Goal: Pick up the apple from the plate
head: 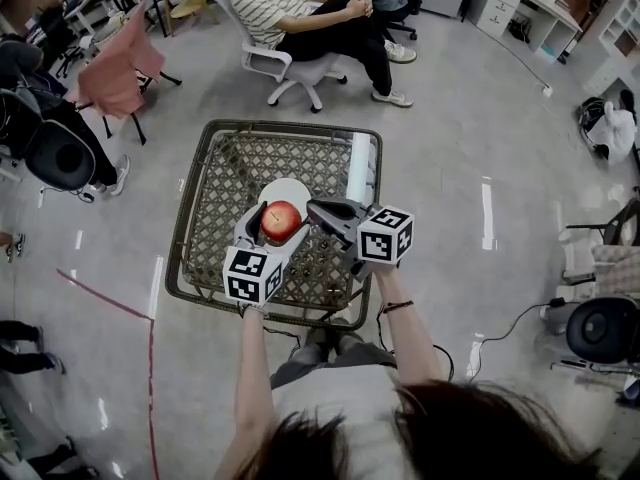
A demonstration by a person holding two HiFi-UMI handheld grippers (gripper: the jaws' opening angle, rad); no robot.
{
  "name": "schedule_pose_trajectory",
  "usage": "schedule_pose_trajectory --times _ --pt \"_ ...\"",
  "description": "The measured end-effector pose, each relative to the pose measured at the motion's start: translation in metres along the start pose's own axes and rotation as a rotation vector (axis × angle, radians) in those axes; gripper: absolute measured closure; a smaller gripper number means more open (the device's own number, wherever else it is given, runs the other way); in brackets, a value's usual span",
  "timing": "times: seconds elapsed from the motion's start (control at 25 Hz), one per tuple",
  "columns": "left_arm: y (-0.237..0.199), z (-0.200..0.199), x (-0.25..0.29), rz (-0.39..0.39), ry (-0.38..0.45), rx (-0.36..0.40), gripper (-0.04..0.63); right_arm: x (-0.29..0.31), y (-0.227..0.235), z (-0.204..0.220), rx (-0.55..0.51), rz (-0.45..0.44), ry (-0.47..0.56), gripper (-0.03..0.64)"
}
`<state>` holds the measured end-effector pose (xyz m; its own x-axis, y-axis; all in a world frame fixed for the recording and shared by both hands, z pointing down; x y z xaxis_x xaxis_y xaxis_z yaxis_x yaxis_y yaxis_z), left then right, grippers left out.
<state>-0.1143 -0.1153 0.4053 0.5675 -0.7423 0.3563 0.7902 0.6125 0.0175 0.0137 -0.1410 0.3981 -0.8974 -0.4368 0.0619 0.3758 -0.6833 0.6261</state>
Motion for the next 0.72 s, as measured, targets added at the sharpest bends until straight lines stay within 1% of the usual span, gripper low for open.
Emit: schedule_pose_trajectory --times 0.4,0.72 --pt "0.017 -0.009 -0.016 0.039 -0.006 0.032 0.187 -0.017 -0.020 0.000 -0.016 -0.018 0.018 0.607" --pt "0.021 -0.017 -0.029 0.045 -0.005 0.039 0.187 -0.025 -0.032 -0.004 -0.038 -0.043 0.020 0.607"
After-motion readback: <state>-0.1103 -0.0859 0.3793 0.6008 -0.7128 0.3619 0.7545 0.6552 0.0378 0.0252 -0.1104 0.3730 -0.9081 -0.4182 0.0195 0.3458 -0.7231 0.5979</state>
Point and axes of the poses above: the fingertips, and each gripper's own axes: x forward along the fingers, y to its right, z out of its underside, the point moved 6 cm from there along -x, backward along the fingers, and after that the axes turned 6 degrees about x, right-handed, at the moved point
